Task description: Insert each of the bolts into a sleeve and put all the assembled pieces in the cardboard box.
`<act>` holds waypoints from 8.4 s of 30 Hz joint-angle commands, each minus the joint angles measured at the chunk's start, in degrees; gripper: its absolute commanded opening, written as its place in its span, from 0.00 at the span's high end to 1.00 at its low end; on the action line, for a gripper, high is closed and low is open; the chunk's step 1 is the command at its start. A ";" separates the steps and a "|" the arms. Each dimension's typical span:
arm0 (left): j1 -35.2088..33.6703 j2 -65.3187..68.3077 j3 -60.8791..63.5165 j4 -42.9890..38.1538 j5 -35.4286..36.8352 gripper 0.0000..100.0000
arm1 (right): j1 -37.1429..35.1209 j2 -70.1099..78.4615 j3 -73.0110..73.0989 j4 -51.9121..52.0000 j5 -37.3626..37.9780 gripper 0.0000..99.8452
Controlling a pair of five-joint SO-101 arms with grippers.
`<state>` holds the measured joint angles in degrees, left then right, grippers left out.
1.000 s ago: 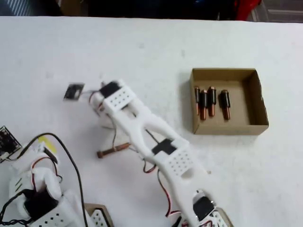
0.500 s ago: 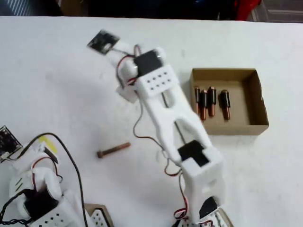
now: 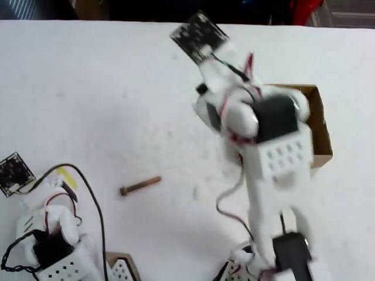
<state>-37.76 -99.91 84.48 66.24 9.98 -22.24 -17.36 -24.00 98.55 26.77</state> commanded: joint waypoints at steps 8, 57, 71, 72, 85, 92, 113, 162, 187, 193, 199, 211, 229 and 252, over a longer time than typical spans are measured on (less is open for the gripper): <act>1.01 -0.48 -0.35 -1.85 -0.79 0.82 | 0.66 -20.09 14.33 2.33 0.00 0.98; 14.73 -0.40 0.00 2.73 -19.87 0.82 | 7.25 -75.12 104.44 -49.80 -7.12 0.98; 15.08 -0.13 -4.48 3.34 -23.56 0.84 | 6.81 -85.76 108.40 -45.32 -7.12 0.98; 15.16 -0.13 -6.24 3.78 -24.09 0.86 | 6.81 -85.76 109.01 -45.49 -7.12 0.98; 17.98 0.04 -18.81 3.87 -26.64 0.93 | 7.25 -85.85 113.67 -50.42 -6.95 0.98; 18.07 14.99 -26.99 3.96 -26.20 0.93 | 7.25 -85.85 113.76 -50.24 -6.77 0.98; 32.92 47.96 -44.13 11.78 -28.66 0.96 | 7.25 -85.85 114.99 -51.30 -6.59 0.98; 48.92 100.70 -55.74 18.46 -58.11 0.90 | 7.25 -85.85 115.52 -51.38 -6.51 0.98; 45.93 100.70 -50.73 9.58 -66.55 0.85 | 7.25 -85.85 115.52 -51.38 -6.51 0.98; 45.41 100.70 -46.59 3.43 -66.55 0.85 | 7.25 -85.85 115.52 -51.38 -6.42 0.98; 40.57 100.70 -46.42 1.67 -66.55 0.85 | 7.25 -85.85 115.52 -51.38 -6.42 0.98; 39.87 100.70 -41.93 -2.46 -66.55 0.85 | 7.25 -85.85 115.52 -51.38 -6.42 0.98; 38.55 99.74 -44.04 -1.41 -66.11 0.98 | 7.25 -85.85 115.52 -51.38 -6.42 0.98; 38.02 98.77 -66.02 14.07 -112.35 0.98 | 7.25 -85.85 115.52 -51.38 -6.42 0.98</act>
<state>0.40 -1.98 21.80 79.34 -94.73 -15.65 -102.55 92.04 48.62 20.26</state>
